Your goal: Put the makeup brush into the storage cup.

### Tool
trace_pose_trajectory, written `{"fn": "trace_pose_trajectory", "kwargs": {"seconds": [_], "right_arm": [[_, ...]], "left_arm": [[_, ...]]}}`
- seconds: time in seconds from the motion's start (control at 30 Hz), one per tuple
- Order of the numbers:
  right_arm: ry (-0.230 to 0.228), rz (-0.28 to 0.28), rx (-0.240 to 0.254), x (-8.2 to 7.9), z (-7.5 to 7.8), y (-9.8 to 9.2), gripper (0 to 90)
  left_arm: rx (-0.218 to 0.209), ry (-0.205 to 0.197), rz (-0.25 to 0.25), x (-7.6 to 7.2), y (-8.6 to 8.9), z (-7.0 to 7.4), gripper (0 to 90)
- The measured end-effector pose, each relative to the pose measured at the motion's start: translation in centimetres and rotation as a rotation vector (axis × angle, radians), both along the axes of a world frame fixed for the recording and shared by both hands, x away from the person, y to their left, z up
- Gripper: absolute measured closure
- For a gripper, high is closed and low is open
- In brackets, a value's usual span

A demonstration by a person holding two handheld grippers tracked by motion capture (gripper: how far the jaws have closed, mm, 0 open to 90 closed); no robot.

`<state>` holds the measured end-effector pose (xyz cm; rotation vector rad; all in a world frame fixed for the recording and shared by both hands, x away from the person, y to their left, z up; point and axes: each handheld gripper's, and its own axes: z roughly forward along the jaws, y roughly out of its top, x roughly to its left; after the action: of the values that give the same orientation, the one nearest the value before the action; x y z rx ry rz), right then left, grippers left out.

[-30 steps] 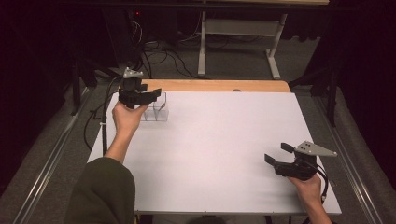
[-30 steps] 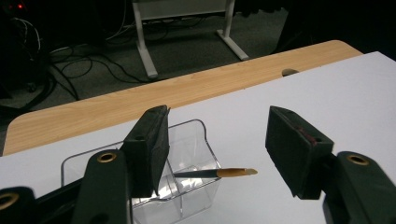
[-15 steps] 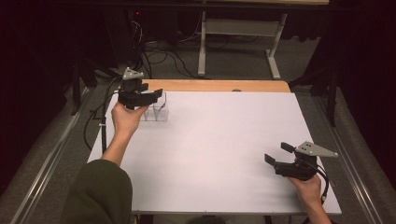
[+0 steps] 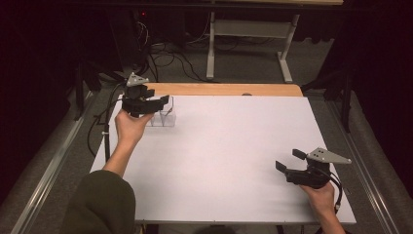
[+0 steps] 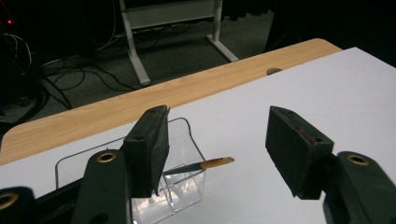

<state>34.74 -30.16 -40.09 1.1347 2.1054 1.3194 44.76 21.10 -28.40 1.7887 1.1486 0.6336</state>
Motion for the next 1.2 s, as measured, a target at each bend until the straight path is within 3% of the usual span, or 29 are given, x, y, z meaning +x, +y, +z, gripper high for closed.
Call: {"fn": "trace_pose_trajectory", "kwargs": {"seconds": [0.73,1.2], "right_arm": [[-0.002,-0.004,-0.005,0.0,0.0,0.0,16.6],[-0.008,-0.003,-0.006,0.0,0.0,0.0,16.6]], "left_arm": [[-0.032,-0.010,0.010,-1.7,1.3,0.1,39.3],[-0.053,-0.016,-0.013,-2.8,1.6,0.1,40.5]]}}
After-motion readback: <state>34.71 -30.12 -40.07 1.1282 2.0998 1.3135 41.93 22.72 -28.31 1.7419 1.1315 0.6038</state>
